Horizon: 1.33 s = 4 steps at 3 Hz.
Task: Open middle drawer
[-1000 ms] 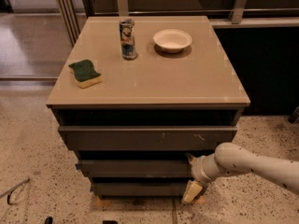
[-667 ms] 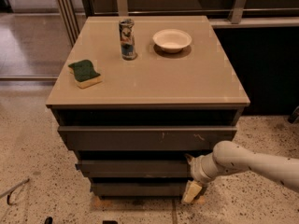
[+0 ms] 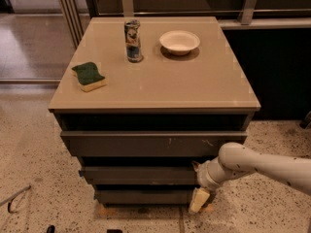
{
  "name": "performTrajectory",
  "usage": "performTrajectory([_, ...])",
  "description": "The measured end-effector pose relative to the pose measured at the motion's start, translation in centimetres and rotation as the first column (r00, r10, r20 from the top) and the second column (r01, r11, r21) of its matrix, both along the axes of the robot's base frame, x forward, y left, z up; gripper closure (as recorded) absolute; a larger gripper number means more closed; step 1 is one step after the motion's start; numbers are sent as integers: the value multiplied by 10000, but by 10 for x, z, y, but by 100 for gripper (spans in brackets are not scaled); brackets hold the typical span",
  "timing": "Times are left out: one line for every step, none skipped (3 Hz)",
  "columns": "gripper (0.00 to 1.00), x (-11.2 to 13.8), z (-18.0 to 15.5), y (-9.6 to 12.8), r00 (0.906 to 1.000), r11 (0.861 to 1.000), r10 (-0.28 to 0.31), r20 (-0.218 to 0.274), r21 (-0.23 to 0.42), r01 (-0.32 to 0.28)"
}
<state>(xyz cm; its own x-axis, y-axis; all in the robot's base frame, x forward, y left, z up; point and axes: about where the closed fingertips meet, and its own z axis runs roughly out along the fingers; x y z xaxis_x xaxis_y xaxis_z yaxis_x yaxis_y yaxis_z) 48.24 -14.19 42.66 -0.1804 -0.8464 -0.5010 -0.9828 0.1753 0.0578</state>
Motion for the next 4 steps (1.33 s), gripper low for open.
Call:
performTrajectory([0, -7, 0, -2, 9995, 10000, -76, -315, -10, 76])
performTrajectory([0, -24, -2, -5, 9978, 9999, -167, -648, 20, 168])
performTrajectory([0, -42, -1, -9, 9952, 9997, -255, -940, 42, 260])
performTrajectory([0, -42, -1, -9, 9952, 9997, -255, -940, 42, 260])
